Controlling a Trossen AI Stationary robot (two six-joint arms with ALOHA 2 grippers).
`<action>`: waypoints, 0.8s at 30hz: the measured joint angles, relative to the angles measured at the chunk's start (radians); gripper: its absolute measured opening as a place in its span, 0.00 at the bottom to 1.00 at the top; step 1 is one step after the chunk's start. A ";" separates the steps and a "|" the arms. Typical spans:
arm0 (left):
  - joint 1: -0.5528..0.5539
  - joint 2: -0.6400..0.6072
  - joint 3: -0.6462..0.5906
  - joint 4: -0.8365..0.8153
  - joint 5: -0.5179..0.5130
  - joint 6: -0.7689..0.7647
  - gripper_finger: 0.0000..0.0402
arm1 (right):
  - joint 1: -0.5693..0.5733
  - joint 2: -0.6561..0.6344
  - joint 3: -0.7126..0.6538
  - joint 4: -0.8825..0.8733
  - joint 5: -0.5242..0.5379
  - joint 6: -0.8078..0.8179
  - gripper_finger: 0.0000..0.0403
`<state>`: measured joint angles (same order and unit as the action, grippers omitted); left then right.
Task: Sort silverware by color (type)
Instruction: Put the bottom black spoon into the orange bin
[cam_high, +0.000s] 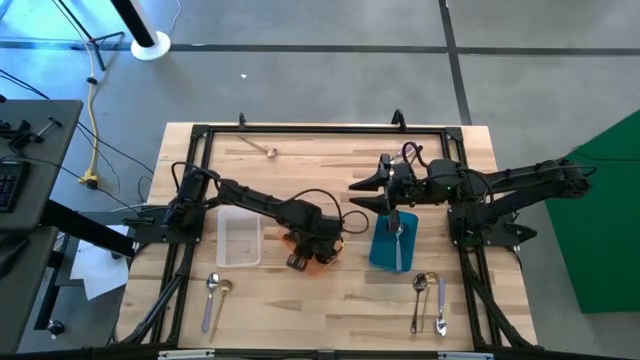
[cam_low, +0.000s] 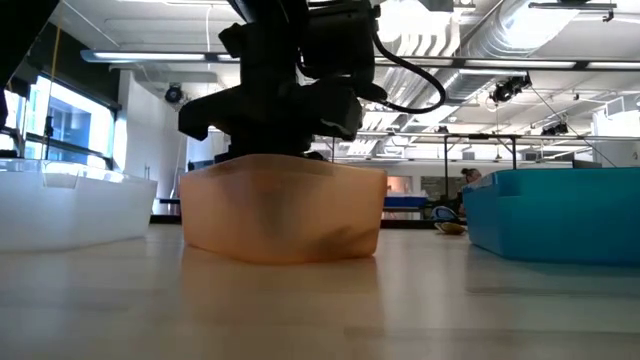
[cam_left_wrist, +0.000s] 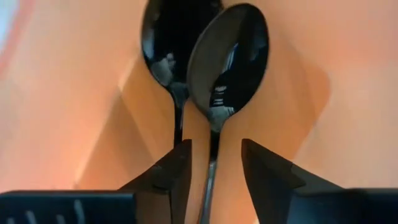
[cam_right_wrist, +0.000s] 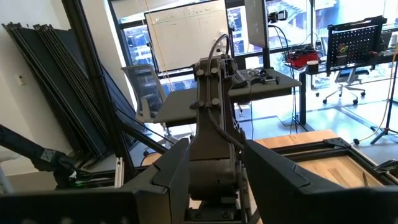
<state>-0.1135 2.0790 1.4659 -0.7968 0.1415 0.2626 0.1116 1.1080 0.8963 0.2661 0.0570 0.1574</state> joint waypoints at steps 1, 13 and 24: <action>0.003 -0.004 0.000 -0.005 0.000 0.000 0.34 | 0.000 0.000 0.000 0.000 0.000 0.000 0.34; 0.034 -0.092 0.082 -0.241 -0.001 -0.017 0.34 | 0.000 0.000 0.000 0.001 0.000 -0.008 0.34; 0.142 -0.604 -0.109 0.016 -0.012 -0.256 0.34 | 0.000 0.000 0.000 0.004 0.002 -0.009 0.34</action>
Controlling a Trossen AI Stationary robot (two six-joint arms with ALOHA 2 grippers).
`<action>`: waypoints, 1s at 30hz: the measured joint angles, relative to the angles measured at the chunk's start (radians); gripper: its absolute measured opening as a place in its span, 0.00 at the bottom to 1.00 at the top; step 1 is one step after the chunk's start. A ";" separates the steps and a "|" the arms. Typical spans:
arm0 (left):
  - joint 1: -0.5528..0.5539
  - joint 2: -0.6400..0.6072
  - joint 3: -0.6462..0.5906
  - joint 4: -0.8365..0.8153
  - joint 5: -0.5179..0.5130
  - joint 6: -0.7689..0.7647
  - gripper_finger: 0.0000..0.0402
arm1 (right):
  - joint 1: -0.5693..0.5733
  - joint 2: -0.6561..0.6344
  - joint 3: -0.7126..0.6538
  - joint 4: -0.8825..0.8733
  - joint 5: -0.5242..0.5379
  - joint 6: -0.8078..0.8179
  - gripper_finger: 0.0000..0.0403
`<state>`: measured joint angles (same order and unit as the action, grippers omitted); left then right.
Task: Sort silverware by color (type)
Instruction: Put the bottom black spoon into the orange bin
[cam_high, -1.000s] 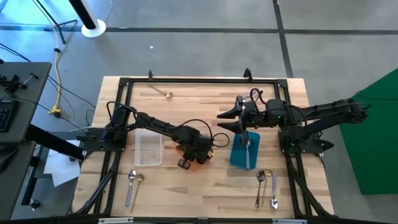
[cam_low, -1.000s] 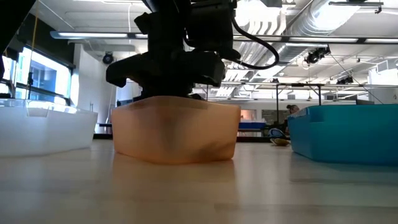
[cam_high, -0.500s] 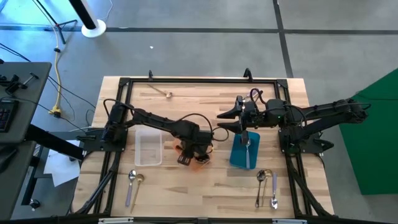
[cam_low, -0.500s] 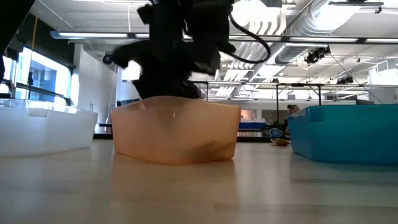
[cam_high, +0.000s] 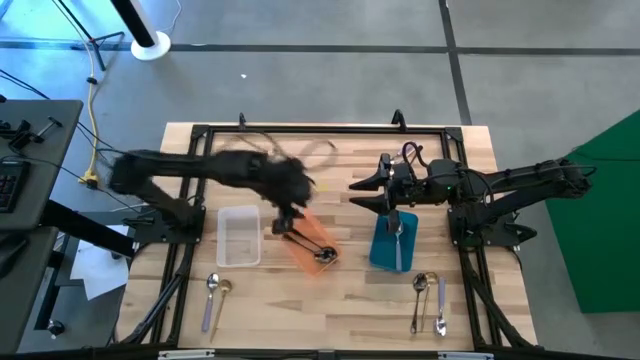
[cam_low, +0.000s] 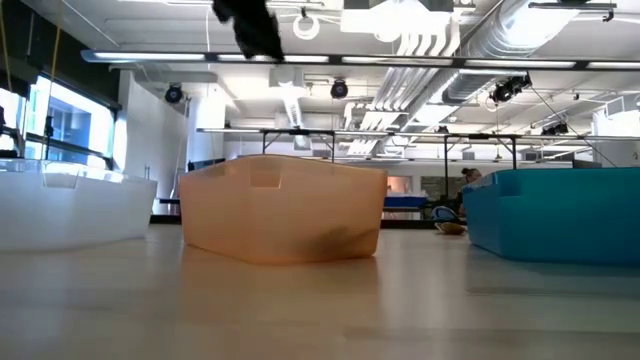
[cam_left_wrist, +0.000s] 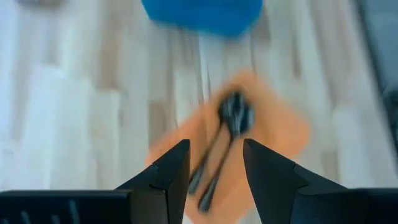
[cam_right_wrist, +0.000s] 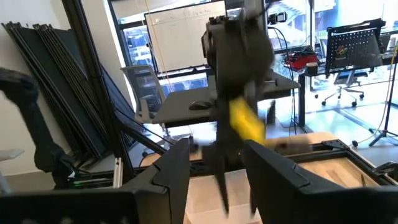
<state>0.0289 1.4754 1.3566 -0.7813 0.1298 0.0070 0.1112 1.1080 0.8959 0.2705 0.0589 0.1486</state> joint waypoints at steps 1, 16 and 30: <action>0.004 -0.057 -0.037 0.072 -0.007 -0.033 0.34 | 0.000 0.000 0.000 0.000 0.000 0.000 0.34; -0.048 -0.564 -0.453 0.849 -0.240 -0.215 0.34 | 0.000 0.000 0.000 0.004 0.002 -0.033 0.34; -0.072 -0.569 -0.479 0.894 -0.273 -0.154 0.34 | 0.000 0.000 0.000 0.008 0.002 -0.053 0.34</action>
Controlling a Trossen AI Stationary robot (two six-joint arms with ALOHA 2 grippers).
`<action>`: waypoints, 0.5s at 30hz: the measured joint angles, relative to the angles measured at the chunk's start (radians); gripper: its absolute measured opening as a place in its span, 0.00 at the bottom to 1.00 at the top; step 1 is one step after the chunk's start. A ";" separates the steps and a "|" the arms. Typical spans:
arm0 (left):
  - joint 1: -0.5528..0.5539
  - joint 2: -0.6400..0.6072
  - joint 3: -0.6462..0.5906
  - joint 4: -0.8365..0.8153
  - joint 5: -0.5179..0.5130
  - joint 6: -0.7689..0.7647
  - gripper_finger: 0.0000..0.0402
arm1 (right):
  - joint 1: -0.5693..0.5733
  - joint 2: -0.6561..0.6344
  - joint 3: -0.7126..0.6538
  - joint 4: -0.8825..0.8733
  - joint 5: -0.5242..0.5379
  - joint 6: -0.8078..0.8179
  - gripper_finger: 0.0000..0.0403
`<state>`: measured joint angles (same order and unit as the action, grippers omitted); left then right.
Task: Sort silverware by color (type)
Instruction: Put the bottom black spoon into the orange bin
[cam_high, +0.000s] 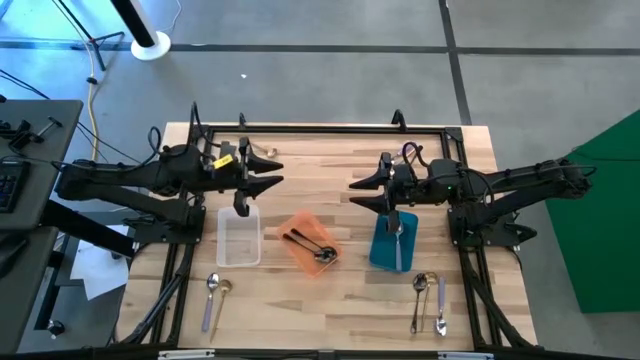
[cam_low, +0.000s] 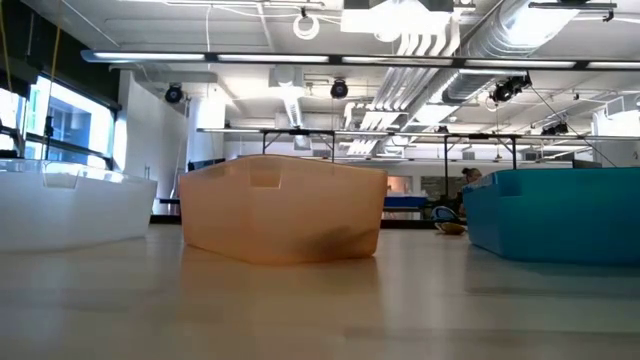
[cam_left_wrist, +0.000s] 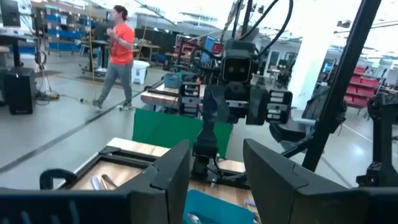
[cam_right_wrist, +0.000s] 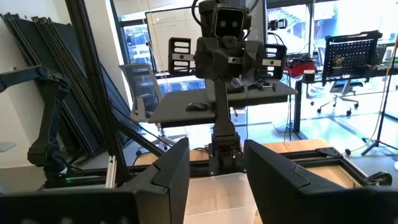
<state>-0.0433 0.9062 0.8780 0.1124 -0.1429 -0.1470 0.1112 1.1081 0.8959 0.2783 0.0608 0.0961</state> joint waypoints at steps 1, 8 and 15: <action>0.000 0.002 0.000 0.000 0.000 0.011 0.34 | 0.000 0.000 0.000 0.000 0.000 -0.001 0.34; 0.000 0.007 0.000 -0.006 0.001 0.063 0.34 | 0.000 0.000 0.000 0.000 0.000 -0.026 0.34; 0.000 0.007 0.000 -0.014 0.001 0.063 0.34 | 0.000 0.000 0.000 0.000 0.000 -0.026 0.34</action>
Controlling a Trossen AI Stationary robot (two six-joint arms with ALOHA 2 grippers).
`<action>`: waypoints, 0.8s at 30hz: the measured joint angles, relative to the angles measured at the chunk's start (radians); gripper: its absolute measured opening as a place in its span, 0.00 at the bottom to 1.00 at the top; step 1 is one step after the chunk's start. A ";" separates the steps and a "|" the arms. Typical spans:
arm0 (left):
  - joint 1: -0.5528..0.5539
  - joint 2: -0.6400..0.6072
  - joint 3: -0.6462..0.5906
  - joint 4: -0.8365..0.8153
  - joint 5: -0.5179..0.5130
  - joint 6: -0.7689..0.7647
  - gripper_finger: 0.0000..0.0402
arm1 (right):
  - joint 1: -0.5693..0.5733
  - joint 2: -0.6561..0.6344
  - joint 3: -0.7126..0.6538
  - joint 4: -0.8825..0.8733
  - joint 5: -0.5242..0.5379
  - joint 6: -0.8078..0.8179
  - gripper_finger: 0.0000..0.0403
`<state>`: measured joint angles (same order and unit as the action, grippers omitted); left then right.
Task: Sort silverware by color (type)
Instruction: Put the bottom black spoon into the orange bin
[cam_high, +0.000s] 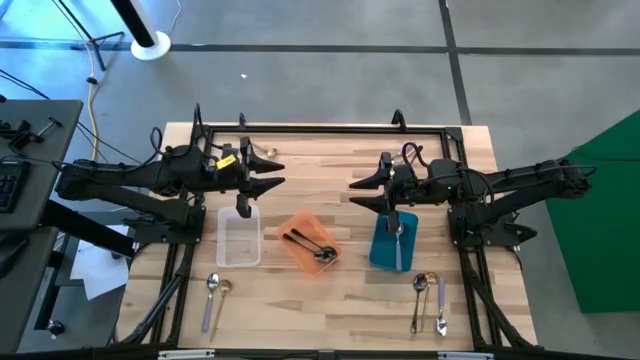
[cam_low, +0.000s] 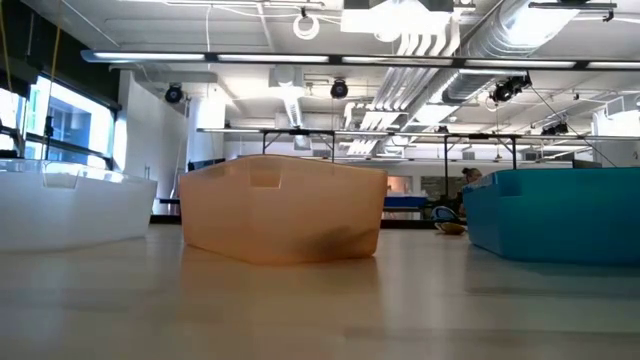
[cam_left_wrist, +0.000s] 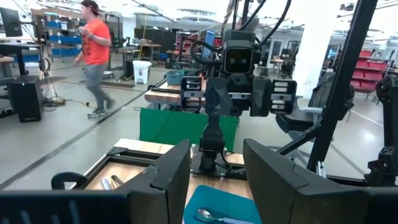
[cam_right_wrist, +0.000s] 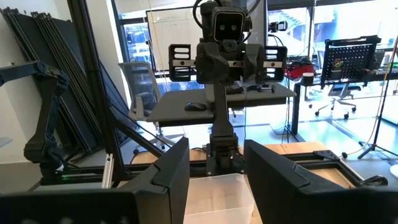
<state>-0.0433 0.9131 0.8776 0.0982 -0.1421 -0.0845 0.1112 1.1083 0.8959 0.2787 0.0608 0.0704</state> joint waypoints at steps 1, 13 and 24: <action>0.000 0.000 0.000 0.000 0.000 0.000 0.34 | 0.000 0.000 0.000 0.000 0.000 0.000 0.34; 0.000 0.000 0.000 0.000 0.001 0.017 0.34 | 0.000 0.000 0.000 0.000 0.000 0.016 0.34; 0.000 0.000 0.000 -0.002 -0.002 0.018 0.34 | 0.000 0.000 0.000 0.000 0.000 0.018 0.34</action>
<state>-0.0433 0.9131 0.8776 0.0959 -0.1444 -0.0666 0.1111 1.1080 0.8959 0.2783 0.0608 0.0887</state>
